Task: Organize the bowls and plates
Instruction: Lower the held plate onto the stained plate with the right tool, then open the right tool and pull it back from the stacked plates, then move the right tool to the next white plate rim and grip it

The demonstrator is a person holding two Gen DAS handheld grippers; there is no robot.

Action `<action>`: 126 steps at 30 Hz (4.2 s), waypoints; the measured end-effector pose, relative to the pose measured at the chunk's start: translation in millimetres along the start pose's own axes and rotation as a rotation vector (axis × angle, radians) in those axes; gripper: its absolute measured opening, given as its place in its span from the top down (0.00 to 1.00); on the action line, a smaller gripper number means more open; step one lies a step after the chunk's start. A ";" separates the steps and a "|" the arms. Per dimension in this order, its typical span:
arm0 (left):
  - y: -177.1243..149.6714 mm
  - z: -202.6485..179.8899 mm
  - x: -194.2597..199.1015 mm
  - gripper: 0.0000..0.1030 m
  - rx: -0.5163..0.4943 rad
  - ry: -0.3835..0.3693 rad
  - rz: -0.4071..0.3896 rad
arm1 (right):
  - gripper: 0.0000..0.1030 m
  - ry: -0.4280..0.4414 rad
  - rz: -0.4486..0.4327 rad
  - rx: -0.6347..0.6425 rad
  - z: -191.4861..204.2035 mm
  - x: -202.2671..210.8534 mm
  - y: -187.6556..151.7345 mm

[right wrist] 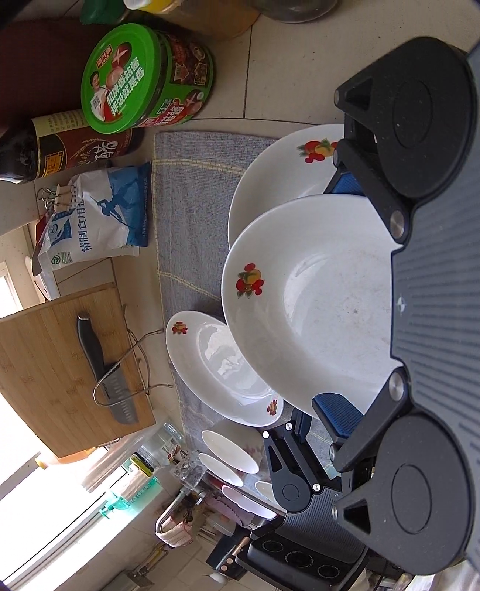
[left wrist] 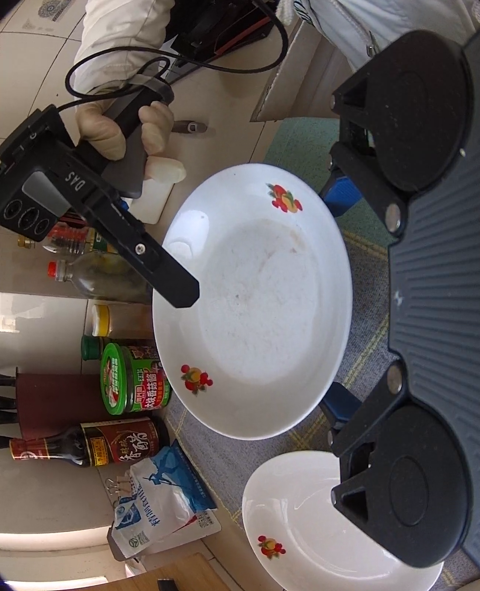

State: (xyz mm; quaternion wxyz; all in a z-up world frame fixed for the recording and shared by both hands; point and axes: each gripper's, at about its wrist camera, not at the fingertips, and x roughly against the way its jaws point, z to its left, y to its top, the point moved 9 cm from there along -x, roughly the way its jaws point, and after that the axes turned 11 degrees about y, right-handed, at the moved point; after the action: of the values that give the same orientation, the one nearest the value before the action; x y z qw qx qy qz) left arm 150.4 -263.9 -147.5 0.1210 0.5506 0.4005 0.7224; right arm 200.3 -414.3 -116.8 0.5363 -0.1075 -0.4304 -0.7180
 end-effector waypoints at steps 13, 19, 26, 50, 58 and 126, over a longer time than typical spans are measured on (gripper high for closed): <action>9.8 -0.4 -16.4 0.08 -0.035 -0.009 0.049 | 0.00 0.005 -0.014 -0.047 -18.0 4.2 -6.4; 12.1 -0.7 -21.1 0.08 -0.056 -0.009 0.063 | 0.00 0.000 -0.016 -0.069 -21.5 6.1 -11.8; 13.0 -0.4 -23.0 0.07 -0.079 -0.004 0.065 | 0.00 -0.015 -0.017 -0.085 -23.5 10.8 -19.6; 1.6 9.3 -8.5 0.07 -0.035 0.057 0.054 | 0.00 -0.187 -0.033 -0.113 -14.1 26.9 -31.3; -2.5 8.6 13.2 0.07 0.006 0.080 0.015 | 0.00 -0.256 -0.022 -0.118 -15.5 26.4 -38.4; -76.9 108.9 8.2 0.00 0.501 0.627 0.054 | 0.00 0.049 0.361 0.310 34.8 -207.3 114.2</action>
State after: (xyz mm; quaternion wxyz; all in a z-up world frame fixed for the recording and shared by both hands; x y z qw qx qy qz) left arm 224.1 -160.4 -188.5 -0.1640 0.3263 0.5672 0.7381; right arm 371.4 -254.5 -165.9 0.6764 -0.0817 -0.4960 -0.5383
